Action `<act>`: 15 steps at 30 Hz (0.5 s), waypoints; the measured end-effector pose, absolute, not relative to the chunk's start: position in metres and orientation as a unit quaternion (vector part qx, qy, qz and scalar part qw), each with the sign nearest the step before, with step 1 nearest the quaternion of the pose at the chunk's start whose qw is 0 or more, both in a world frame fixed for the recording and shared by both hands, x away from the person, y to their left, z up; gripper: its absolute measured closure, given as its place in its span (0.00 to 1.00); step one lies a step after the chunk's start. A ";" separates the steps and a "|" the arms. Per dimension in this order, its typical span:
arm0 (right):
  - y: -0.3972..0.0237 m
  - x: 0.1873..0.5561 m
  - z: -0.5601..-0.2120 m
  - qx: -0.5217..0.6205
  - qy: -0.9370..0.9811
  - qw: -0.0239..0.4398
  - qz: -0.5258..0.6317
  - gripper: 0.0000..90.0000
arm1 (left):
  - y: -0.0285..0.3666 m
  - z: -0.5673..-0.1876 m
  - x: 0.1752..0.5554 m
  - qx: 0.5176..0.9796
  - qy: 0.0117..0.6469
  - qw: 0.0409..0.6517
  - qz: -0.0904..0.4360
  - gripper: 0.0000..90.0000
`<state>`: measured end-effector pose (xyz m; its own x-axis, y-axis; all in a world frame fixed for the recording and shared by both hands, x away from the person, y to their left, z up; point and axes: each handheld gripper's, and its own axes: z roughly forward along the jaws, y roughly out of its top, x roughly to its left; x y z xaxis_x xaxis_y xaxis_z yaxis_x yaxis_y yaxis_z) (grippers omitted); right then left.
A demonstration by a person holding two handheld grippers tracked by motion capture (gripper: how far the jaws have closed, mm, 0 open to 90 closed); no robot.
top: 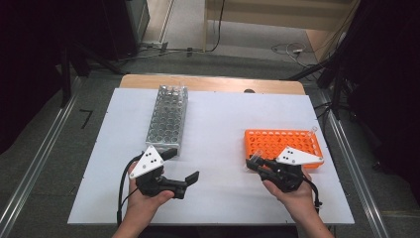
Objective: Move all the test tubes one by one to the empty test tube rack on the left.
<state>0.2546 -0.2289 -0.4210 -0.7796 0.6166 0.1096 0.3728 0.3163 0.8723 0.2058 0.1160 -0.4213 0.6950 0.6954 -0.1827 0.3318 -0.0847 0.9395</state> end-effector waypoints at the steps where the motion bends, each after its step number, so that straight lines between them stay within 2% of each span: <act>1: -0.224 0.252 -0.422 0.302 0.806 0.120 0.495 0.82 | 0.114 -0.421 0.205 0.720 0.356 0.574 0.158 0.03; 15: -0.182 0.235 -0.432 0.256 0.834 0.088 0.481 0.82 | 0.082 -0.420 0.201 0.740 0.324 0.575 0.129 0.29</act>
